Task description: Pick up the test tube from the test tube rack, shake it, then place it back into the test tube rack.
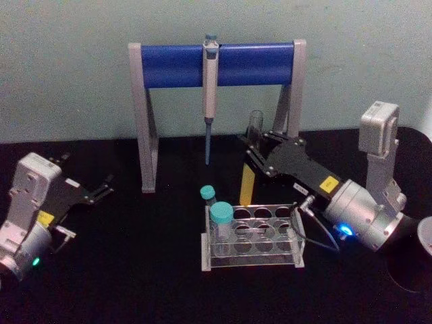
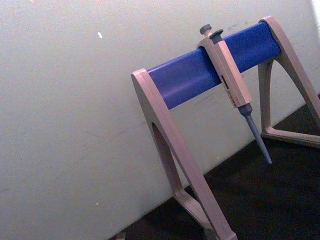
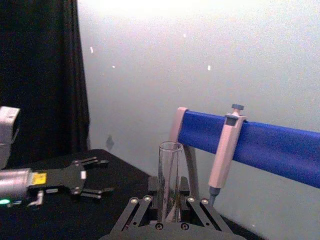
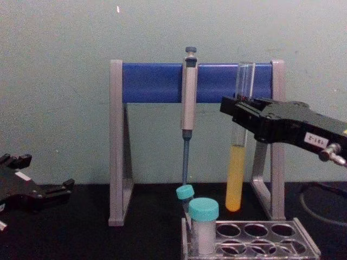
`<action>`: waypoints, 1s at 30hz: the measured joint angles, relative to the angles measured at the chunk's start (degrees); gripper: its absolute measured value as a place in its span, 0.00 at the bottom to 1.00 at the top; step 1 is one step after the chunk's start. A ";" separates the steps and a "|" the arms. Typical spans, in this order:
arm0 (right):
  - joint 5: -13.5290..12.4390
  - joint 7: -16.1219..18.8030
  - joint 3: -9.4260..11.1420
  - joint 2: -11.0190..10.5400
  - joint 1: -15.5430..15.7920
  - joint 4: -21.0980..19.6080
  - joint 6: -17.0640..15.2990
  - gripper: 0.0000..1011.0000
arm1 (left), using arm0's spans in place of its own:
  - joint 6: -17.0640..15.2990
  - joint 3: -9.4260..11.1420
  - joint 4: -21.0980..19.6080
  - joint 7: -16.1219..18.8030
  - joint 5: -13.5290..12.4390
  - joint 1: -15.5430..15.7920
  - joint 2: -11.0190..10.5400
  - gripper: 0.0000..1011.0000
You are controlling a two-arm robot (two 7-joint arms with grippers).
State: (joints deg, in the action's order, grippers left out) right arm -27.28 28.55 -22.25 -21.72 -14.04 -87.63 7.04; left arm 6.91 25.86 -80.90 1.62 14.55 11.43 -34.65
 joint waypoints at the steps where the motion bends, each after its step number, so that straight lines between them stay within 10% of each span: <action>1: 0.11 -0.19 0.03 0.12 -0.12 0.18 0.11 0.23 | 0.00 0.00 0.00 0.00 0.00 0.00 0.00 0.99; 30: 4.03 -5.26 5.48 -4.21 6.48 -6.25 -2.41 0.23 | 0.00 0.00 0.00 0.00 0.00 0.00 0.00 0.99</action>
State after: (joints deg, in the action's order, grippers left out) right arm -23.26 23.29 -16.77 -25.93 -7.56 -93.88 4.63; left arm 6.91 25.86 -80.90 1.62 14.55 11.43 -34.65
